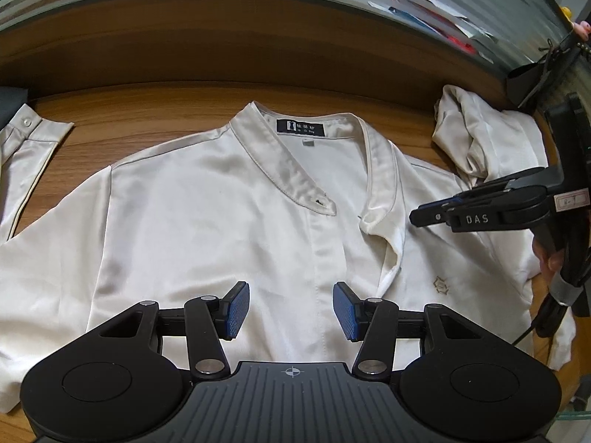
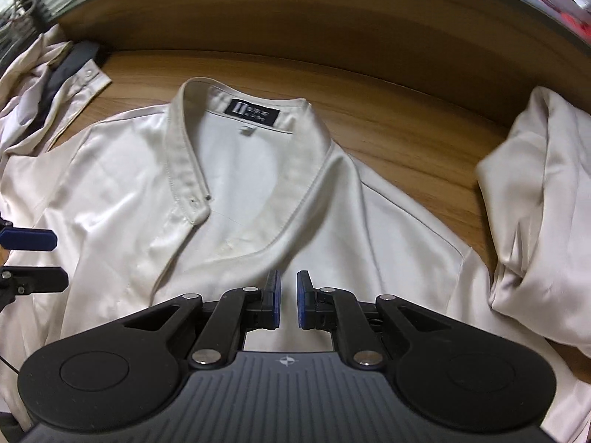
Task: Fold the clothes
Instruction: 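Grasp the collar placket with the right gripper while the left gripper hovers open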
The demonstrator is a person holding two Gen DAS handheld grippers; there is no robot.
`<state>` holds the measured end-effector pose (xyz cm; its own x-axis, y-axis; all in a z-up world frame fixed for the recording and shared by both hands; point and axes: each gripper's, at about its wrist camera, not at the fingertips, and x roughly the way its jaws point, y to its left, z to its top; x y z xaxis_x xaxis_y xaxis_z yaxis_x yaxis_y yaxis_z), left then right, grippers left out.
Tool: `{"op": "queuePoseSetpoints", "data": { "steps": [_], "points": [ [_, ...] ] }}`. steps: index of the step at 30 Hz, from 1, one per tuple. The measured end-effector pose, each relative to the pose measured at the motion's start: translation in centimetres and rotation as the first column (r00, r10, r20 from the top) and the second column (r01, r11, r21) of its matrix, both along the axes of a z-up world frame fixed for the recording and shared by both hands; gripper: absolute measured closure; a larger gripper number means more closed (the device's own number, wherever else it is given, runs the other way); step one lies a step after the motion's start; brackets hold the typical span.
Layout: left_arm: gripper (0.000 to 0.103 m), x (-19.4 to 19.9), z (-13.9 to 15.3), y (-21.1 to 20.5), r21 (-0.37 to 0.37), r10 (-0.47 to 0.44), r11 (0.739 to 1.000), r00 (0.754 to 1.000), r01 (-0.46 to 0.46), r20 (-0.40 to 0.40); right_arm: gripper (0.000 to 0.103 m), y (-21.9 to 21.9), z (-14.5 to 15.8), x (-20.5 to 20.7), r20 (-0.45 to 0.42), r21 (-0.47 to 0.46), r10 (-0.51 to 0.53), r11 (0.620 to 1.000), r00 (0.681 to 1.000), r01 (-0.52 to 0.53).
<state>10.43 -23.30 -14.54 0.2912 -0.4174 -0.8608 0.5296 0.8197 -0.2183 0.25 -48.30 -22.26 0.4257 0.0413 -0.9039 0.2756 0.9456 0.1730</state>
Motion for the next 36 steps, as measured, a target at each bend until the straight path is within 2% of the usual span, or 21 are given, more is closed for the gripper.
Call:
{"op": "queuePoseSetpoints", "data": {
  "steps": [2,4,6,8,11,13,14,15,17,18,21,25,32,36],
  "points": [
    [0.05,0.2,0.0,0.1,0.001,0.005,1.0,1.0,-0.005,-0.001,0.092,0.1,0.6,0.1,0.027,0.002,-0.002,1.0,1.0,0.002],
    [0.05,0.5,0.0,0.3,0.003,0.013,1.0,1.0,-0.013,0.0,0.085,0.5,1.4,0.5,0.047,0.02,0.014,1.0,0.999,-0.015],
    [0.05,0.9,-0.1,0.7,0.001,0.029,1.0,1.0,-0.029,-0.006,0.055,1.2,2.0,1.1,0.054,0.031,0.041,0.999,0.998,-0.043],
    [0.05,1.3,-0.1,1.1,-0.001,0.048,0.999,0.999,-0.048,-0.015,0.046,2.2,2.2,1.8,0.052,0.036,0.08,0.996,0.995,-0.082],
    [0.05,1.7,-0.1,1.8,-0.002,0.072,0.997,0.997,-0.072,-0.023,0.045,4.2,1.7,2.9,0.011,0.009,0.144,0.989,0.989,-0.144],
    [0.05,1.9,0.0,2.2,-0.003,0.082,0.997,0.996,-0.082,-0.024,0.046,5.1,0.9,3.5,-0.037,-0.028,0.175,0.984,0.984,-0.177],
    [0.05,2.0,0.0,2.4,-0.004,0.088,0.996,0.996,-0.088,-0.025,0.055,5.3,0.5,3.7,-0.06,-0.046,0.18,0.982,0.982,-0.182],
    [0.05,2.0,0.1,2.6,-0.004,0.092,0.996,0.995,-0.092,-0.026,0.071,5.4,0.1,3.7,-0.081,-0.057,0.178,0.981,0.981,-0.183],
    [0.05,2.0,0.2,2.8,-0.005,0.095,0.995,0.995,-0.095,-0.028,0.09,5.1,-0.3,3.5,-0.104,-0.055,0.16,0.985,0.982,-0.166],
    [0.05,2.0,0.2,2.7,-0.006,0.091,0.996,0.996,-0.091,-0.027,0.094,4.9,-0.3,3.2,-0.101,-0.052,0.146,0.987,0.984,-0.151],
    [0.05,2.0,0.2,2.2,-0.012,0.06,0.998,0.998,-0.06,-0.023,0.097,4.1,1.0,2.3,-0.055,-0.048,0.1,0.994,0.993,-0.103],
    [0.051,1.8,-0.1,0.1,-0.008,-0.028,1.0,1.0,0.028,-0.01,0.097,2.6,3.7,0.6,0.049,0.024,0.005,1.0,0.999,-0.007],
    [0.056,1.8,-1.8,-4.8,0.034,-0.135,0.99,0.991,0.134,0.002,0.101,1.1,6.9,-2.3,0.174,0.13,-0.159,0.982,0.972,0.137],
    [0.057,2.3,-2.9,-7.0,0.064,-0.139,0.988,0.99,0.139,0.007,0.101,1.2,7.4,-3.2,0.194,0.136,-0.19,0.977,0.962,0.166]
  ]
}}
